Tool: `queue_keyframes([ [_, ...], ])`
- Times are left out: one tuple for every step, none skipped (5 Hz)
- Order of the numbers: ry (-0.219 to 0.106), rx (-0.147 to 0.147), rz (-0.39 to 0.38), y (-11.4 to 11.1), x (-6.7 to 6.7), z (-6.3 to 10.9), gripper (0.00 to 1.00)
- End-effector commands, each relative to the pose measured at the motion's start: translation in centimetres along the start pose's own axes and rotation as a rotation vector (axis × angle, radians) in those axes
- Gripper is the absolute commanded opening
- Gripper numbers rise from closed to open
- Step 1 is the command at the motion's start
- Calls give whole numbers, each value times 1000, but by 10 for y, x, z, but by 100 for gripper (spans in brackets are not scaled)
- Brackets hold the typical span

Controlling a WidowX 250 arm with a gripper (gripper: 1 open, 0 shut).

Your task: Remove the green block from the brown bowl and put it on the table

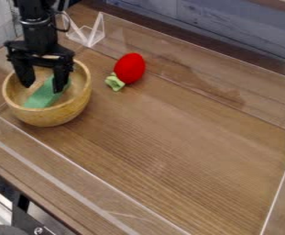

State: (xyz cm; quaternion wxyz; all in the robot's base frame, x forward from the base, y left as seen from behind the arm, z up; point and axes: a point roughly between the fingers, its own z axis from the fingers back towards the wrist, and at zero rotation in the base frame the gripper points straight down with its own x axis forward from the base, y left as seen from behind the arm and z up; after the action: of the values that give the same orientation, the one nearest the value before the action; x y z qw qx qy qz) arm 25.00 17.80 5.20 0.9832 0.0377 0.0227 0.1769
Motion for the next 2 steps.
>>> queue_keyframes([
  [-46,17,9,3,14,9,100],
  [-45,14,19,5,18,7,100],
])
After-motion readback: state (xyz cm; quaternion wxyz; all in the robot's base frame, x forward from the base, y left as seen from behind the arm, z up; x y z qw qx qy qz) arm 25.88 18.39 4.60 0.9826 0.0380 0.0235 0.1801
